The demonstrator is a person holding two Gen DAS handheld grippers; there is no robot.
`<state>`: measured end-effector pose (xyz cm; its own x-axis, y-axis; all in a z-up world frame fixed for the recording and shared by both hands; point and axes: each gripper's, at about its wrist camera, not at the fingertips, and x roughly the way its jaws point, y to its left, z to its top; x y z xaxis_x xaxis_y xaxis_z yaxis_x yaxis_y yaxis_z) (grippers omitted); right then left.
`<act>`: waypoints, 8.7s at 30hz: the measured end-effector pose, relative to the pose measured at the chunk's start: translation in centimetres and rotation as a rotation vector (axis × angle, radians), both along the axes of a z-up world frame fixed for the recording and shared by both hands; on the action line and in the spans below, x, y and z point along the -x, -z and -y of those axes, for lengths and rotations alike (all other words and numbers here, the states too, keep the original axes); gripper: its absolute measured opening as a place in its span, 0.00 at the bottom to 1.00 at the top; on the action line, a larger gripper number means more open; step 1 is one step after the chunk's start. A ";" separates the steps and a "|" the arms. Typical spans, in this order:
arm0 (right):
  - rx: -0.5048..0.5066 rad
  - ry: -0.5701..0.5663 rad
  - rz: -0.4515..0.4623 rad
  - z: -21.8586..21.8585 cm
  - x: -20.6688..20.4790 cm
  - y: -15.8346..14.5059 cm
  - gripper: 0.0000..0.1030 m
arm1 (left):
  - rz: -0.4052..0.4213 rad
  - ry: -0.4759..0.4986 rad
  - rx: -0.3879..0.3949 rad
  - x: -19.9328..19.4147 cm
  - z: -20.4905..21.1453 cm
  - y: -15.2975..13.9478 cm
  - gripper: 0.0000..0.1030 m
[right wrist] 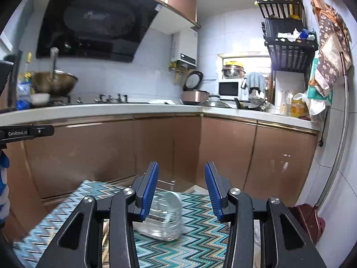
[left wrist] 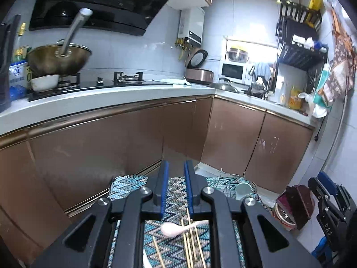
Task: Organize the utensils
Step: 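Carry the white spoon into the wire holder and open the right tool while the left tool lifts its spoon, then lower the pink-tinted spoon into the wire holder and open the left tool, then grasp a bamboo chopstick with the right tool while the left tool grasps another chopstick, then carry both chopsticks over the wire holder and open both tools to drop them in, then withdraw both tools from the holder back over the cloth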
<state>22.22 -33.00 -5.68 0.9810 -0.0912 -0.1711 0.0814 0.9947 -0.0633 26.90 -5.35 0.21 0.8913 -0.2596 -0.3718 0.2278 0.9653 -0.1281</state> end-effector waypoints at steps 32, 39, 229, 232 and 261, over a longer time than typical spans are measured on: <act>-0.262 -0.094 -0.322 6.5 -2.4 15.1 0.48 | -0.914 -0.039 0.199 -6.0 -2.4 24.2 0.32; -0.288 -0.098 -0.343 8.0 -3.5 17.1 0.49 | -0.959 -0.091 0.174 -7.8 -1.4 26.5 0.25; -0.141 -0.215 0.106 3.8 -17.0 3.9 0.05 | 0.005 0.031 0.227 -19.6 14.3 7.9 0.05; -0.170 -0.203 0.073 4.3 -17.7 5.9 0.05 | 0.009 0.014 0.195 -19.6 14.8 10.5 0.06; -0.240 -0.095 0.034 4.6 -0.8 1.4 0.49 | -0.020 -0.102 0.090 -1.1 -4.0 3.7 0.43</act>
